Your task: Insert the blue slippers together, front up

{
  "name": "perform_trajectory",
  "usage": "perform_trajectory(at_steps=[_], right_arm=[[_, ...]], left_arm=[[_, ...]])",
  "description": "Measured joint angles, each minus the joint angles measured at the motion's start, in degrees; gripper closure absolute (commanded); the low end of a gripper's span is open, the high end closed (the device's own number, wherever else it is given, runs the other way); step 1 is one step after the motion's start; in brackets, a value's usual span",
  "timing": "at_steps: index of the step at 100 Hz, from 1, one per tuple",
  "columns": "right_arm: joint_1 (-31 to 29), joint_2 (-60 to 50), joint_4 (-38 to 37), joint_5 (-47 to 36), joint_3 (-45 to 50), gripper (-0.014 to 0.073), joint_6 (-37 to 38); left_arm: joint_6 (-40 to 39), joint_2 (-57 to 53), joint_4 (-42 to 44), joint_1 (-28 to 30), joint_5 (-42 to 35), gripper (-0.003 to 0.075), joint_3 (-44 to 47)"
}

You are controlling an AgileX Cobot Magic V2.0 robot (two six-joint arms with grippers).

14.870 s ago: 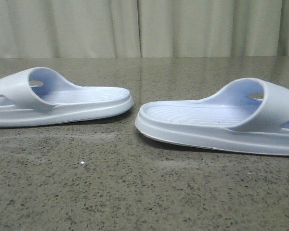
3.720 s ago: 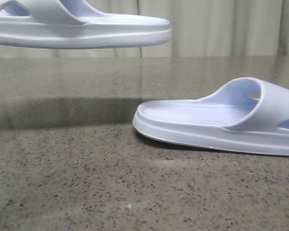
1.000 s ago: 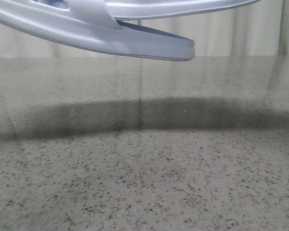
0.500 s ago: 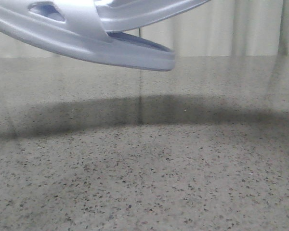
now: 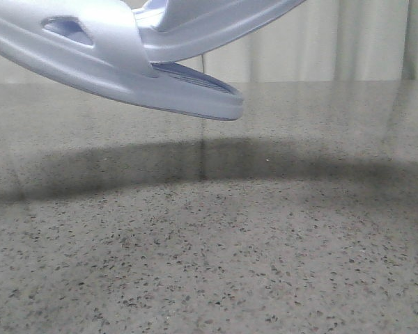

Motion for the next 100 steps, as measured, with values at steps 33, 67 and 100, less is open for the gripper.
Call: perform_trajectory(at_steps=[33, 67, 100], right_arm=[[-6.0, 0.3, -7.0, 9.0, 0.0, 0.0228, 0.0], [-8.4, -1.0, -9.2, 13.6, 0.0, 0.0158, 0.3], [-8.0, -13.0, -14.1, 13.7, 0.0, 0.0158, 0.3]], left_arm=[[0.0, 0.0, -0.1, 0.0, 1.5, 0.0695, 0.0], [-0.1, 0.0, -0.5, 0.0, 1.0, 0.0695, 0.0], [-0.4, 0.0, -0.5, -0.7, 2.1, 0.0696, 0.0]])
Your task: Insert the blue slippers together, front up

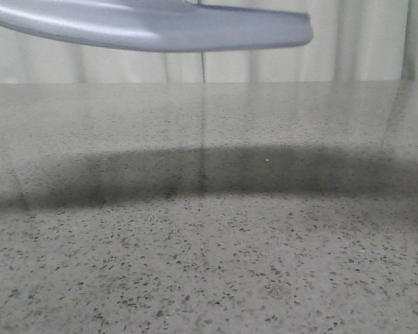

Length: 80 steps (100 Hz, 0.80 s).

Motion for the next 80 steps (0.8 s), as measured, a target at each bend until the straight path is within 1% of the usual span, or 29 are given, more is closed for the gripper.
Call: perform_trajectory(at_steps=[15, 43, 60, 80], right_arm=[[0.1, -6.7, -2.2, 0.2, 0.0, 0.0158, 0.0], [0.1, -16.6, -4.5, 0.9, 0.0, 0.0158, 0.0], [0.1, -18.6, -4.7, 3.0, 0.0, 0.0158, 0.0], [0.1, -18.7, -4.8, 4.9, 0.0, 0.0158, 0.0]], left_arm=[[-0.1, 0.7, 0.6, -0.2, 0.1, 0.0695, 0.0], [1.0, 6.7, 2.0, -0.2, 0.1, 0.0695, 0.0], [3.4, 10.5, 1.8, -0.2, 0.0, 0.0695, -0.1], [8.9, 15.3, -0.1, -0.2, -0.4, 0.0695, -0.1]])
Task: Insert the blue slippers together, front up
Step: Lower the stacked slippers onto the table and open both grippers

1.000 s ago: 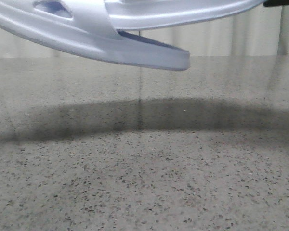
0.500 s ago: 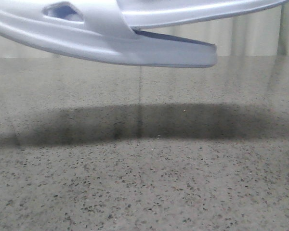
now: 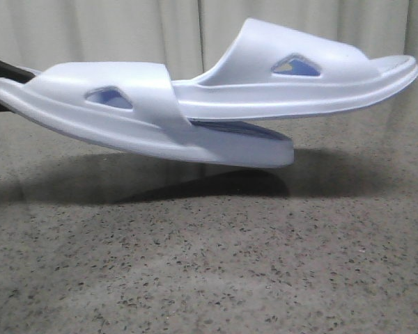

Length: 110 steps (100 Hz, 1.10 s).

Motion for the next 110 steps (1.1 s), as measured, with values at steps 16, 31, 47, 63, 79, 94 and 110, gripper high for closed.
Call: perform_trajectory(at_steps=[16, 31, 47, 63, 79, 94, 110], right_arm=[[0.0, 0.0, 0.0, 0.8, 0.0, 0.0158, 0.0], [0.0, 0.0, -1.1, 0.9, 0.0, 0.0158, 0.0], [0.0, 0.0, -1.3, 0.9, 0.0, 0.0158, 0.0], [0.0, 0.0, -1.6, 1.6, 0.0, 0.0158, 0.0], [0.0, 0.0, -3.3, 3.2, 0.0, 0.0158, 0.0], [0.0, 0.0, -7.0, 4.7, 0.0, 0.0158, 0.0], [0.0, 0.0, -12.5, 6.6, 0.0, 0.0158, 0.0]], left_arm=[[3.5, 3.1, -0.6, 0.0, -0.4, 0.0695, 0.0], [17.3, 4.9, -1.5, -0.1, -5.4, 0.0181, -0.3], [24.5, 4.9, -3.5, -0.1, -9.4, 0.0178, -0.3], [33.0, 4.9, -3.9, -0.1, -14.8, 0.0179, -1.6], [39.5, 4.9, -4.3, -0.1, -17.5, 0.0179, -4.0], [44.5, 2.6, -4.4, -0.1, -18.1, 0.0179, -5.6], [48.7, -4.5, -4.4, -0.1, -20.0, 0.0179, -6.2]])
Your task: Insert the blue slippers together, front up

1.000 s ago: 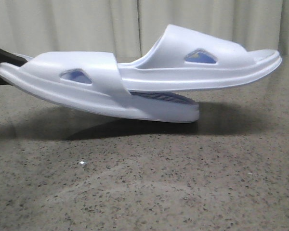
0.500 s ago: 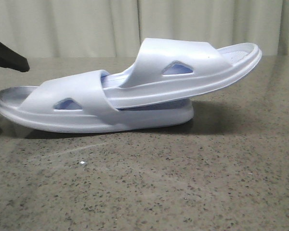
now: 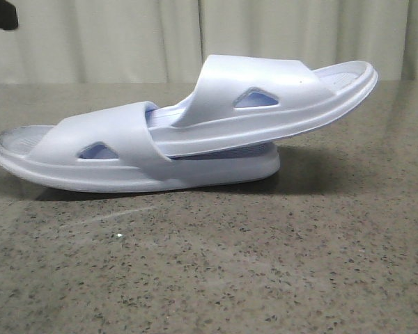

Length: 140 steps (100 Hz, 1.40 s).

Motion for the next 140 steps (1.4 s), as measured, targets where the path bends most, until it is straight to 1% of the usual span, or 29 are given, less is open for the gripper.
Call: perform_trajectory(at_steps=[13, 20, 35, 54, 65, 80, 90, 97, 105, 110, 119, 129, 136, 140], right_arm=[[-0.4, 0.0, -3.7, 1.7, 0.0, 0.0159, 0.0], [-2.0, 0.0, -5.2, 2.9, 0.0, 0.016, 0.0], [-7.5, 0.0, -7.3, 6.8, 0.0, 0.016, 0.0], [-13.1, -2.8, -9.3, 6.1, 3.1, 0.016, 0.0], [-14.3, -6.2, -10.8, 5.9, 6.6, 0.016, 0.0], [-14.3, -12.6, -11.4, 5.9, 12.4, 0.016, 0.0], [-14.3, -17.6, -11.4, 6.2, 14.4, 0.016, 0.0], [-14.3, -20.6, -11.4, 8.6, 14.9, 0.016, 0.0], [-14.3, -23.1, -11.4, 13.0, 15.0, 0.016, 0.0], [-14.3, -23.8, -11.4, 16.2, 15.0, 0.0161, 0.0], [-14.3, -24.3, -11.4, 18.7, 15.2, 0.0161, 0.0], [-14.3, -24.3, -11.4, 18.9, 15.2, 0.0165, 0.0], [-14.3, -24.3, -11.4, 18.4, 15.2, 0.0217, 0.0], [-14.3, -24.3, -11.4, 18.1, 15.2, 0.0272, 0.0]], left_arm=[[1.0, -8.6, 1.1, 0.0, -4.4, 0.0179, 0.0], [1.1, -13.6, 2.8, 0.0, -6.4, 0.0179, 0.0], [1.3, -23.8, 5.8, 0.0, -9.1, 0.0179, 0.4], [1.3, -34.1, 7.4, 0.0, -12.0, 0.0179, 4.0], [1.3, -38.2, 8.7, 0.0, -13.6, 0.0179, 7.7], [1.3, -43.0, 9.1, 0.0, -15.5, 0.0179, 13.0], [1.3, -44.4, 9.1, 0.0, -15.9, 0.0179, 16.2], [1.3, -44.8, 9.1, 0.0, -16.1, 0.0182, 17.8], [1.3, -44.8, 9.1, 0.0, -16.2, 0.0188, 18.9], [1.3, -44.8, 9.1, 0.0, -16.3, 0.0199, 19.4], [1.3, -44.8, 9.1, 0.0, -16.3, 0.0235, 19.5], [1.3, -44.8, 9.1, 0.0, -16.3, 0.0318, 19.5], [1.3, -44.8, 9.1, 0.0, -16.3, 0.0398, 19.5], [1.3, -44.8, 9.1, 0.0, -16.3, 0.0442, 19.5]])
